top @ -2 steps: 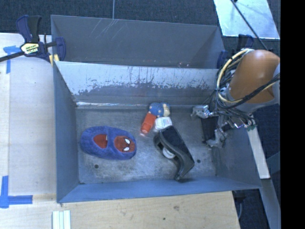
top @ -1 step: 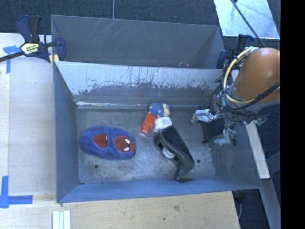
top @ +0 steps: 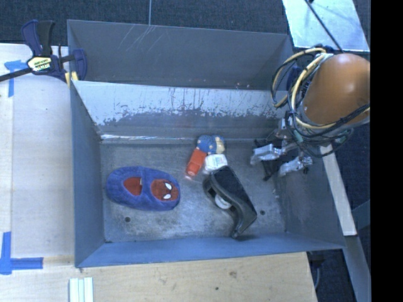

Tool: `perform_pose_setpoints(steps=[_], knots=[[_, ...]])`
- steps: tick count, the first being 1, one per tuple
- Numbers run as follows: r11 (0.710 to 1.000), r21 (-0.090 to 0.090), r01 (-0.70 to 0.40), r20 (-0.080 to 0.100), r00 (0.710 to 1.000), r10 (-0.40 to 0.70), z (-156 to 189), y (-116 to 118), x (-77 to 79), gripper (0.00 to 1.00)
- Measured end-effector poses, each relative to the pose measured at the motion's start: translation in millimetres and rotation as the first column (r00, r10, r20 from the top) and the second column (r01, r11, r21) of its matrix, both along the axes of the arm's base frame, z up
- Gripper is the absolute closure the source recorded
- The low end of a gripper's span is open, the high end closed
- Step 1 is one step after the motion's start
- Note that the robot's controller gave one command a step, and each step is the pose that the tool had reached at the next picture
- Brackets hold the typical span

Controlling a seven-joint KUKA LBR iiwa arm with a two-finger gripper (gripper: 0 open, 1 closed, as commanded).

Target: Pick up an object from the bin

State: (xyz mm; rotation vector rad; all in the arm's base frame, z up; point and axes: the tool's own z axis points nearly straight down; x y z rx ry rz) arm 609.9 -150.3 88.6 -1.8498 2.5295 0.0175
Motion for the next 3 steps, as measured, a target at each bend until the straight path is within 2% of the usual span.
perform_pose_setpoints(steps=[1,2,3], knots=[[1.0,-0.004,0.026,0.001,1.0,-0.026,4,2,12.8,0.0],[0.996,-0.004,-0.086,0.006,0.996,0.086,-7,8,18.8,0.0],[0.996,-0.008,-0.084,0.004,0.996,0.084,-7,6,18.4,1.0]])
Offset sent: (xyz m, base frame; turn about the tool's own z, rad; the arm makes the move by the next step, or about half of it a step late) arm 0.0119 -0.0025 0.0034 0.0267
